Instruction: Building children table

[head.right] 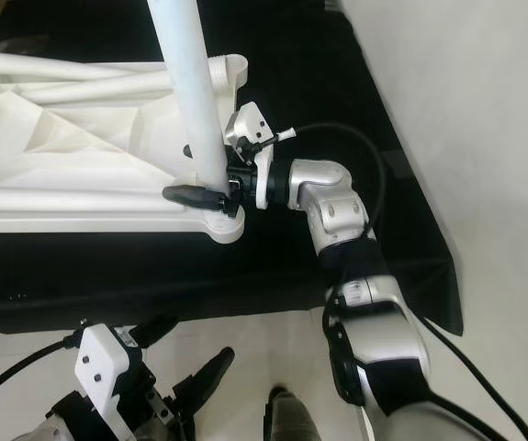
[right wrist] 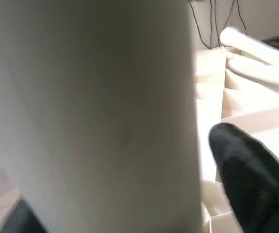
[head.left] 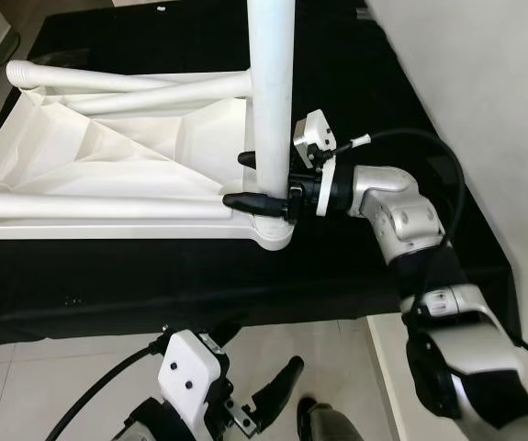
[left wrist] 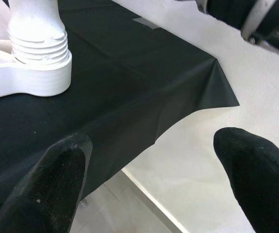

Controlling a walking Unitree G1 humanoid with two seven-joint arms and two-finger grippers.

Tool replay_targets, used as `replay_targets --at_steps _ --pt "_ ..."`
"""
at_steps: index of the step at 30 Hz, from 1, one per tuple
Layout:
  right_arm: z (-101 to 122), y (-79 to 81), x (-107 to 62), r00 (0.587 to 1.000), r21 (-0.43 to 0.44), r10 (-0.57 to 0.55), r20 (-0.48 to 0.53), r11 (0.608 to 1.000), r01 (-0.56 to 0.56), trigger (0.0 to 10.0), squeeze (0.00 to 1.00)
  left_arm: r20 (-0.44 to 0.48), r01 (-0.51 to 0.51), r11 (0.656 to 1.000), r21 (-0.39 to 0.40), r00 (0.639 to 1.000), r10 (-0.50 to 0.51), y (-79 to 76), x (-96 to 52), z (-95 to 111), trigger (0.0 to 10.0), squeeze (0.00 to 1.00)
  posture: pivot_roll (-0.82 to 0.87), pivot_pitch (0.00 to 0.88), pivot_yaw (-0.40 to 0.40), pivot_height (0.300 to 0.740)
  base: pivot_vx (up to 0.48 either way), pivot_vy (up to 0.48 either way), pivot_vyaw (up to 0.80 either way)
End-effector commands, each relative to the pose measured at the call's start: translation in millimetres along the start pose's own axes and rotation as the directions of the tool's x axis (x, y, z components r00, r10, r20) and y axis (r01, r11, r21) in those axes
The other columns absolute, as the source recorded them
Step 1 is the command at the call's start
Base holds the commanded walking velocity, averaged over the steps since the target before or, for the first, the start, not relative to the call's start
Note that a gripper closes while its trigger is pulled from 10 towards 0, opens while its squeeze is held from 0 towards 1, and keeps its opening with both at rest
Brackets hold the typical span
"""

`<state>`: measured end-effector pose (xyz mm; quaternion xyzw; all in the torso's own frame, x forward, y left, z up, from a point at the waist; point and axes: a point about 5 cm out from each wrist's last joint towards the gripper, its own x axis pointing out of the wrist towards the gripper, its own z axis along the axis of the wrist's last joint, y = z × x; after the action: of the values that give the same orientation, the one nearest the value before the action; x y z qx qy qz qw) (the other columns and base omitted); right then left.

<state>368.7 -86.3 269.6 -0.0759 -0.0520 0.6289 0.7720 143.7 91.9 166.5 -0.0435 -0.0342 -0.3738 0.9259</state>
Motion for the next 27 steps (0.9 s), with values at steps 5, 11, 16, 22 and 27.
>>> replay_targets --at_steps 5,11,16,22,27 --pt "7.3 0.8 5.5 0.998 -0.042 0.061 0.035 0.997 -0.059 0.0 0.0 -0.003 -0.007 1.0 -0.002 1.0 0.007 -1.2 -0.7 -1.7 10.0 0.0 0.01 0.29 0.012 0.74 0.0 0.0 0.0" --pt "9.2 -2.6 -2.8 0.998 -0.083 0.027 0.056 0.996 -0.022 0.0 0.0 0.0 -0.011 1.0 0.001 1.0 0.011 0.1 1.5 -2.9 10.0 0.0 -0.01 0.281 0.009 0.74 0.0 0.0 0.0" --pt "8.2 -3.0 -12.2 0.996 -0.118 -0.048 0.074 0.991 0.056 0.0 0.0 0.002 -0.013 1.0 0.003 1.0 0.013 1.6 2.7 -3.7 10.0 0.0 -0.01 0.276 0.011 0.74 0.0 0.0 0.0" --pt "-16.5 16.4 -25.6 0.913 -0.101 -0.407 0.022 0.908 0.407 0.0 0.0 0.005 -0.018 1.0 0.007 1.0 0.018 4.8 3.7 -5.4 10.0 0.0 -0.03 0.263 0.002 0.74 0.0 0.0 0.0" --pt "-47.9 46.0 -31.1 0.542 -0.115 -0.837 -0.078 0.547 0.829 0.0 0.0 0.005 -0.025 1.0 0.012 1.0 0.024 11.0 5.7 -8.8 10.0 0.0 -0.06 0.241 0.02 0.74 0.0 0.0 0.0"
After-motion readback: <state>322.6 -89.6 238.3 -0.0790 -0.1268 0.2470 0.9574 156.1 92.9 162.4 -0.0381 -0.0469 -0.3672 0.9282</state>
